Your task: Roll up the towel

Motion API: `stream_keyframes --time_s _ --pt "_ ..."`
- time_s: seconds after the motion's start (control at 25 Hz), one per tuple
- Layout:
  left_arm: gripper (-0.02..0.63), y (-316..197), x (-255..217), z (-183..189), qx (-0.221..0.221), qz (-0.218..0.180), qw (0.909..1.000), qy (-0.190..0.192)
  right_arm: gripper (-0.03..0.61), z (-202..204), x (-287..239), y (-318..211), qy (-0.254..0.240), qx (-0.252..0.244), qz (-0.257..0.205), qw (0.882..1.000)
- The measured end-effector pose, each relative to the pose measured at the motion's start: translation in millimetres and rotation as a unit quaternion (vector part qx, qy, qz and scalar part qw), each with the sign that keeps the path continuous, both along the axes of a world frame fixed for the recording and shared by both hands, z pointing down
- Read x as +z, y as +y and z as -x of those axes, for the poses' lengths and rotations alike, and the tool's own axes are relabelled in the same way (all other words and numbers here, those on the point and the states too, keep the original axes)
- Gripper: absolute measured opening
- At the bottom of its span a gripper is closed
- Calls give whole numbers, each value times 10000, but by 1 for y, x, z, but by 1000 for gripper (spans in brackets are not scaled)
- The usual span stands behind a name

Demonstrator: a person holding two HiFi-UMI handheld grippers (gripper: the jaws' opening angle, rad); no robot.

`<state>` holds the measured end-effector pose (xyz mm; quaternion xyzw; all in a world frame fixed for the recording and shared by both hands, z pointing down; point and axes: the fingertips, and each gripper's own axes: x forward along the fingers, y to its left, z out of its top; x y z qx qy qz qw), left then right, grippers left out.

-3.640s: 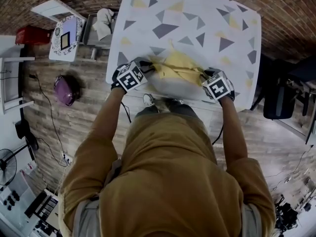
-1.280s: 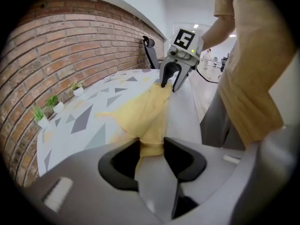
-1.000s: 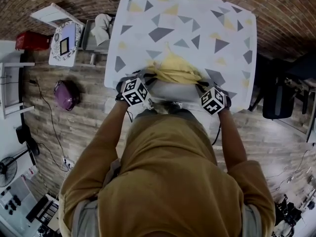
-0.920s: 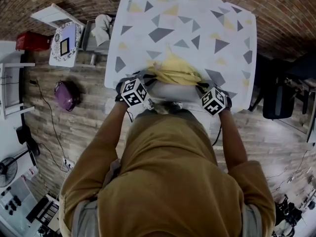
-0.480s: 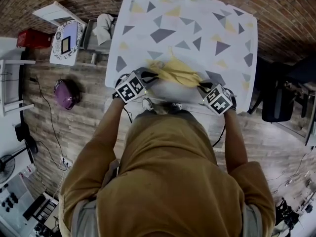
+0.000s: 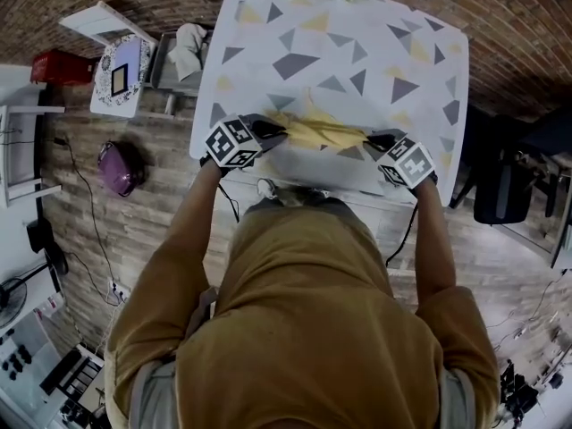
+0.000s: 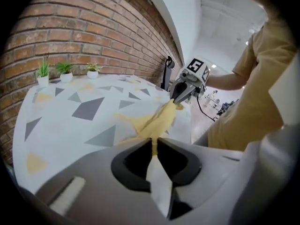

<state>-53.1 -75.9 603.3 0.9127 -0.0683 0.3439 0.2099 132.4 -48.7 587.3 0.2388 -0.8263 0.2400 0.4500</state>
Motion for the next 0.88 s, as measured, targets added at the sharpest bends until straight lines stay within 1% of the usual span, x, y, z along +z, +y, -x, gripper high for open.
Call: stream_keyframes --time_s 0.12,0.2,0.4,0.48,0.56,0.68,0.76,0.88 --pt "95 -6 3 0 76 274 9996 -91 34 -2 1 -11 -133 13 123 9998" --pt "95 -13 5 -1 31 397 9991 -143 34 -5 4 -18 -223 48 261 9994" --pt "95 -39 11 -2 -485 509 9974 -180 34 -10 18 -39 -387 266 676 9966" --pt "97 -45 16 -1 -611 471 9965 -311 35 -11 24 -45 -439 381 826 9949" --pt "97 -47 22 0 -614 344 9962 -519 35 -13 32 -48 -354 460 901 9942" --pt "98 -47 27 0 -542 -19 9952 -818 35 -17 42 -51 -31 467 814 9956" --pt "98 -45 28 -2 -426 -309 9933 -1028 35 -18 46 -51 172 453 670 9966" --pt "98 -42 34 -3 -234 -801 9878 -1312 35 -17 49 -53 509 424 296 9974"
